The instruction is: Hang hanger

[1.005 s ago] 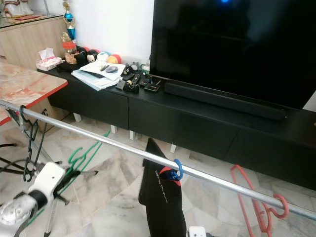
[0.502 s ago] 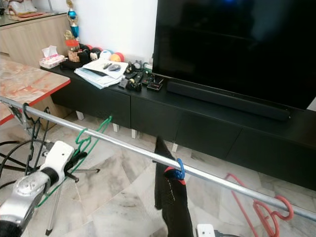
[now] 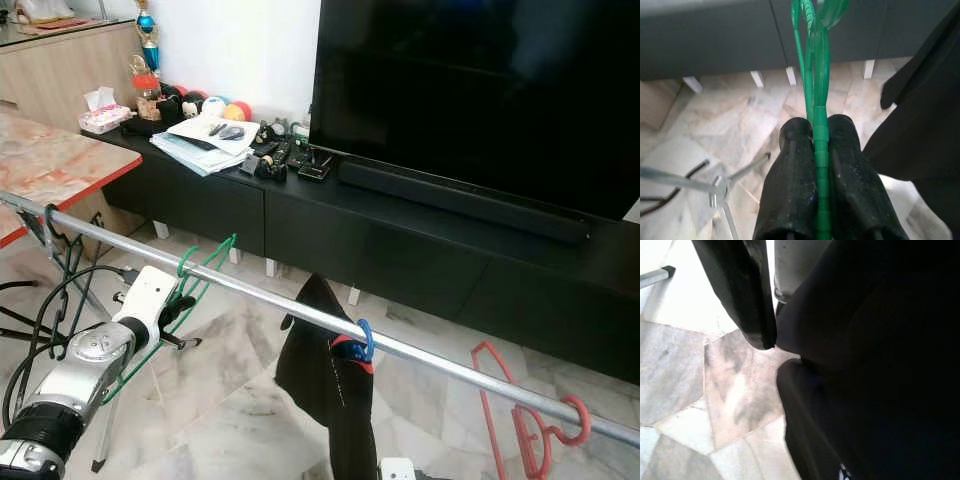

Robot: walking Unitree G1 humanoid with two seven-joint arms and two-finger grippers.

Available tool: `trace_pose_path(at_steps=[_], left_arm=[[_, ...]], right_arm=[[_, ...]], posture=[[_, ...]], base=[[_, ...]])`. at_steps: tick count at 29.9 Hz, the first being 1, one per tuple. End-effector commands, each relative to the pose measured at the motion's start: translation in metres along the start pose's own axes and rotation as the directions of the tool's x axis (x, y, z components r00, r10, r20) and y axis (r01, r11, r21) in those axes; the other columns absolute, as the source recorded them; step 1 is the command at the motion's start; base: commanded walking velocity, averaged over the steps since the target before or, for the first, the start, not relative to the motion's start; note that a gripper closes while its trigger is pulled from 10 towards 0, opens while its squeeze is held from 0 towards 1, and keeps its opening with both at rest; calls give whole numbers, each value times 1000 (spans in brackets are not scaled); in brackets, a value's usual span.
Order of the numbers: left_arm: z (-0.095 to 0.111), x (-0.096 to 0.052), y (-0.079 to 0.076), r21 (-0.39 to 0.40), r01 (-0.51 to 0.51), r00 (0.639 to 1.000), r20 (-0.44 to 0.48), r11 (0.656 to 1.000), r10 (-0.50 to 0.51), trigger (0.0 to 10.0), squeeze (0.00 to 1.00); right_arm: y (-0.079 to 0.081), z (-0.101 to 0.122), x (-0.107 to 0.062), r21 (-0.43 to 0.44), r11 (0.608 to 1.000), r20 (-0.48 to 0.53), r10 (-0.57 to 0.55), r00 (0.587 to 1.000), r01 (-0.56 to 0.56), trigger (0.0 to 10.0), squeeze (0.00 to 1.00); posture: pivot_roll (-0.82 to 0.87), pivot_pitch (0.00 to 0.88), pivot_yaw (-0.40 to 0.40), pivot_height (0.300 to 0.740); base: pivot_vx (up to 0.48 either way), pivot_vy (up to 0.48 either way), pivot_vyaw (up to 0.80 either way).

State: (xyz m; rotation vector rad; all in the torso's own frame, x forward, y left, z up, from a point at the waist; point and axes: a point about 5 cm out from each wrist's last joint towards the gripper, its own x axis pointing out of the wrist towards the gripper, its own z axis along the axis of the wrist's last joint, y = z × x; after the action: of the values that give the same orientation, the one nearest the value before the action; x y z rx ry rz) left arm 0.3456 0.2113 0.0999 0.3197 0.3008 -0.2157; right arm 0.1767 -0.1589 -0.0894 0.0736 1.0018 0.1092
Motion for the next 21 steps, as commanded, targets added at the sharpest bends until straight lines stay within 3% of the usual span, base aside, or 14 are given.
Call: trace_pose_path(at_steps=[1,9,10,12,13,18,21], left_arm=[[0,2,1,-37,-9,1000,-14,999,8,10000,0],[-13,1,-7,-55,33,996,-86,998,-38,10000,0],[-14,0,-8,-59,34,995,-88,998,-39,10000,306],[-15,-1,-9,-58,34,996,-86,998,-39,10000,306],[-15,-2,-8,-64,29,996,-77,998,-34,10000,698],[-9,-9,-5,-85,-6,1000,-1,996,6,10000,706],[-7,-14,-6,-90,-2,1000,27,996,5,10000,773]], right_arm=[[4,8,2,-6,1000,20,1,1000,0,10000,0],[16,16,5,-10,1000,33,11,999,-11,10000,0],[18,17,5,-11,1000,34,13,999,-12,10000,0],[16,16,5,-11,1000,34,11,999,-11,10000,0],[14,16,4,-11,1000,33,9,999,-9,10000,0],[9,14,3,-8,1000,30,4,1000,-4,10000,0],[9,13,3,-8,1000,28,3,1000,-2,10000,0]], posture=[[132,23,-95,740],[132,23,-95,740],[132,23,-95,740],[132,23,-95,740],[135,25,-94,740],[136,26,-91,740],[140,25,-91,740]], base=[[0,0,0],[0,0,0],[0,0,0],[0,0,0],[0,0,0],[0,0,0],[0,0,0]])
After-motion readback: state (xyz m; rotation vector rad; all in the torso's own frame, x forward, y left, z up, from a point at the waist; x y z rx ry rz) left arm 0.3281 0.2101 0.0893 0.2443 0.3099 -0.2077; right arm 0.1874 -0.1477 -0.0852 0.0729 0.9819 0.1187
